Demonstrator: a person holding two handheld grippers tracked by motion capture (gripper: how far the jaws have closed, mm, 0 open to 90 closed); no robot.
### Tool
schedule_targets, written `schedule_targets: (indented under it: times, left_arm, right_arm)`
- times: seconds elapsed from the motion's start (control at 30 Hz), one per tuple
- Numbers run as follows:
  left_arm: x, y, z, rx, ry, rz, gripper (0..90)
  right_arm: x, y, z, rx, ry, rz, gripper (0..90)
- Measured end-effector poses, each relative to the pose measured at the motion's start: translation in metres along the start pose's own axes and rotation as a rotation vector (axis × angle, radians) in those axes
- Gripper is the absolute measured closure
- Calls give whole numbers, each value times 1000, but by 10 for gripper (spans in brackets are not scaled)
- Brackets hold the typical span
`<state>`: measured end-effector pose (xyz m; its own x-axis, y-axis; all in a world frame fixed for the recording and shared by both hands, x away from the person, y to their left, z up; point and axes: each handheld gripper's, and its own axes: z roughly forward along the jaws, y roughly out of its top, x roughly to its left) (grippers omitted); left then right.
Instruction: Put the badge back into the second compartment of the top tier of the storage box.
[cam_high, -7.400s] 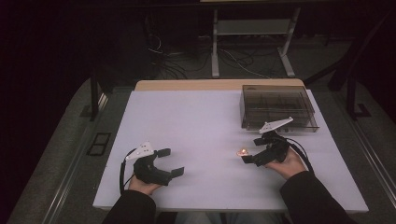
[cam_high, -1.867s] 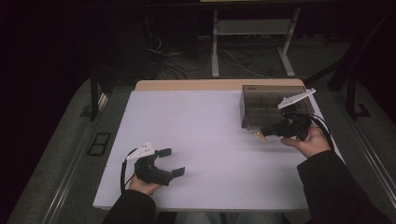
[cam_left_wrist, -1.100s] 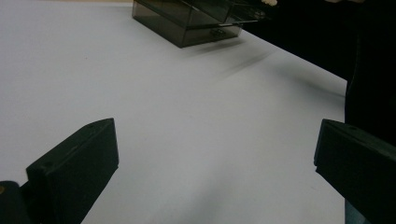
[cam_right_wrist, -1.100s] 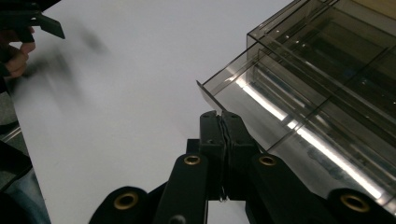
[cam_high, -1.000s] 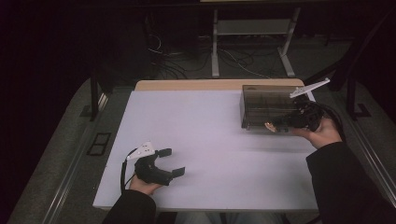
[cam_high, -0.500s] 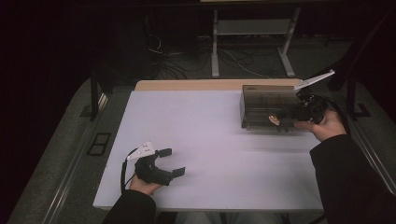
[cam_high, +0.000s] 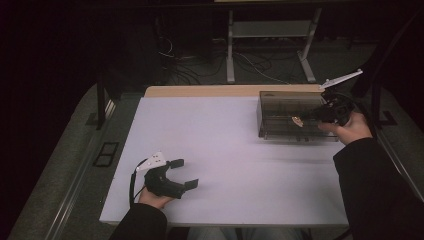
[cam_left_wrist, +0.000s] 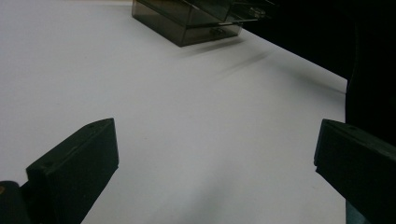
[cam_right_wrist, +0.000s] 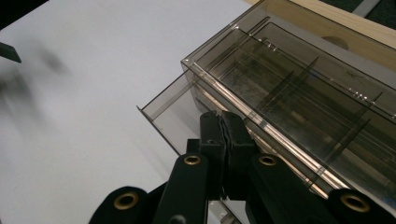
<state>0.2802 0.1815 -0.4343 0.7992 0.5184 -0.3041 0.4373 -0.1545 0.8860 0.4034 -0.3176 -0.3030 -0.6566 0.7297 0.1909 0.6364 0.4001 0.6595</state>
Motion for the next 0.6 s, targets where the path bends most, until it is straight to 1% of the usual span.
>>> schedule_targets:
  times: [0.23,0.6]
  left_arm:
    - [0,0,0,1,1,2,0]
    - [0,0,0,1,0,3,0]
  right_arm:
    - [-5,0,4,3,-8,6,871]
    - [-11,0,19,46,-16,9,870]
